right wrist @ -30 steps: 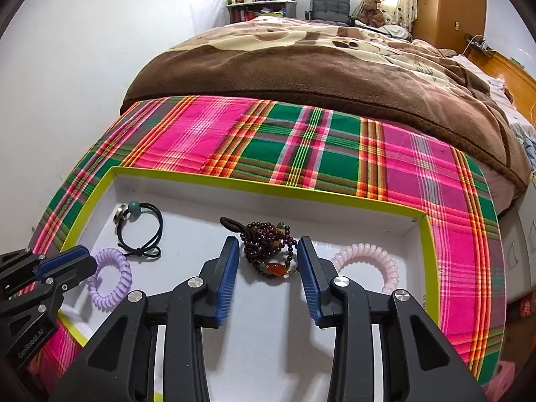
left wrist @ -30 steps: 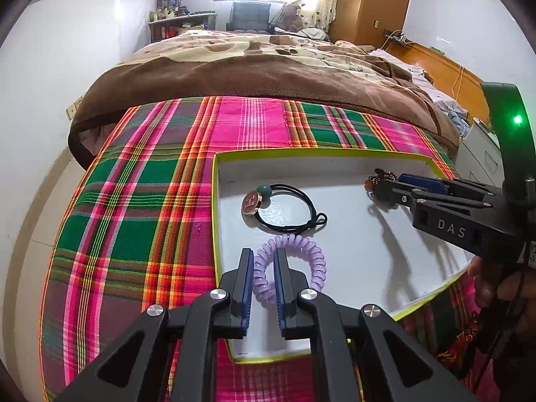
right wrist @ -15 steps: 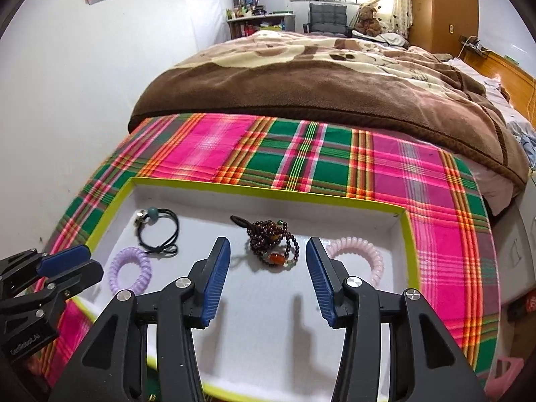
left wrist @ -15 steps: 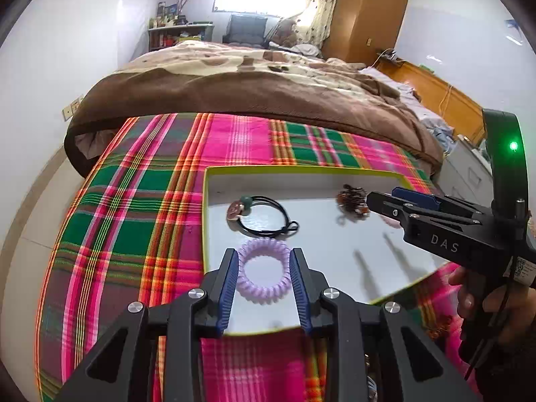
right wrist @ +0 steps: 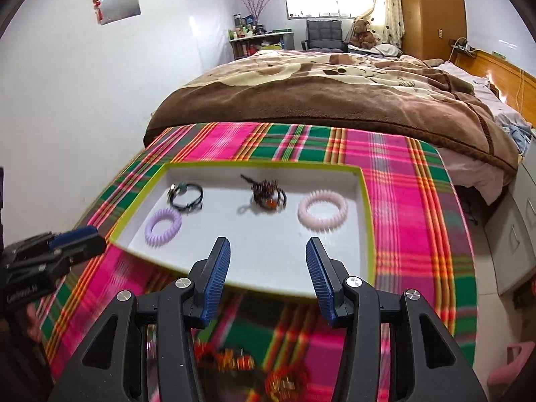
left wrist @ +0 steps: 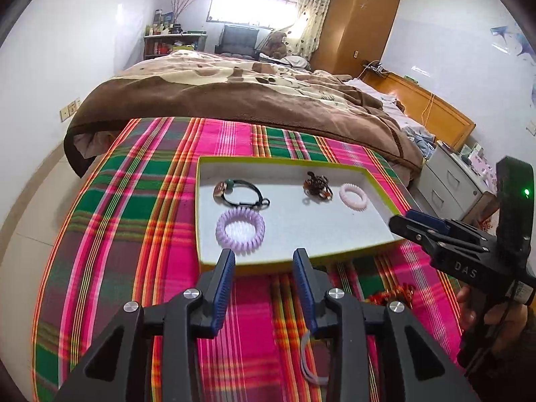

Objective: Organize jewelry
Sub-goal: 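Move both open tools back over the remaining jewelry, then grasp the red-orange ornament with the right tool while the left tool grasps the pink beaded chain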

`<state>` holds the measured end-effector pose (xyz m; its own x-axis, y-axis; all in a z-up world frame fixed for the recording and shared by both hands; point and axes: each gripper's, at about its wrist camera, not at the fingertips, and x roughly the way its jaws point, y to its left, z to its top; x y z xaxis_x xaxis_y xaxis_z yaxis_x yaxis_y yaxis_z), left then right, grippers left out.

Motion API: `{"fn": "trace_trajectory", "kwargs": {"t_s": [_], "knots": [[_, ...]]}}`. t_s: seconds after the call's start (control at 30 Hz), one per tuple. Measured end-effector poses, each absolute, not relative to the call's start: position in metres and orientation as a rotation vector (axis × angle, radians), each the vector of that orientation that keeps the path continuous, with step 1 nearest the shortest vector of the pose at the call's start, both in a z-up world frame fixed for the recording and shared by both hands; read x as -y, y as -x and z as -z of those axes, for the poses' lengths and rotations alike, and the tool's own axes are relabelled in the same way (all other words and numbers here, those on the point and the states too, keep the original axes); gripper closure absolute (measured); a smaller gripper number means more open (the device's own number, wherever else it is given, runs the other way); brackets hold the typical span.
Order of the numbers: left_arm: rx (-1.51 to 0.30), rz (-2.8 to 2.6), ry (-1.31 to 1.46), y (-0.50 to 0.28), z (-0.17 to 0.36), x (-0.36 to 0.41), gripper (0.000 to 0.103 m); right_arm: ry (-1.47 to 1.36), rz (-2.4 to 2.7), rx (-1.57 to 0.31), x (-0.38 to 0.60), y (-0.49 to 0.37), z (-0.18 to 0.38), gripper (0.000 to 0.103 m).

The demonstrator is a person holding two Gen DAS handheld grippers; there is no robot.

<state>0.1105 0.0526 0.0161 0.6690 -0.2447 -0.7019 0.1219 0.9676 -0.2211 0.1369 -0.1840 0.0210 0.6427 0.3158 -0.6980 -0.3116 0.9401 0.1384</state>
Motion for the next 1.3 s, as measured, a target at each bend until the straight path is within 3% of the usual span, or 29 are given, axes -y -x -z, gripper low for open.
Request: {"fn": "trace_trajectory", "kwargs": {"t_s": [1.07, 1.27, 1.3], "knots": [[-0.859, 0.200, 0.170, -0.048, 0.011, -0.053, 0.067, 0.032, -0.412, -0.885, 0.167, -0.089, 0.017, 0.055], [-0.867, 0.201, 0.176, -0.046, 0.014, -0.056, 0.067, 0.064, -0.391, -0.859, 0.161, -0.083, 0.016, 0.079], [-0.868, 0.197, 0.176, -0.045, 0.014, -0.056, 0.067, 0.060, -0.398, -0.861, 0.161, -0.083, 0.017, 0.079]]}}
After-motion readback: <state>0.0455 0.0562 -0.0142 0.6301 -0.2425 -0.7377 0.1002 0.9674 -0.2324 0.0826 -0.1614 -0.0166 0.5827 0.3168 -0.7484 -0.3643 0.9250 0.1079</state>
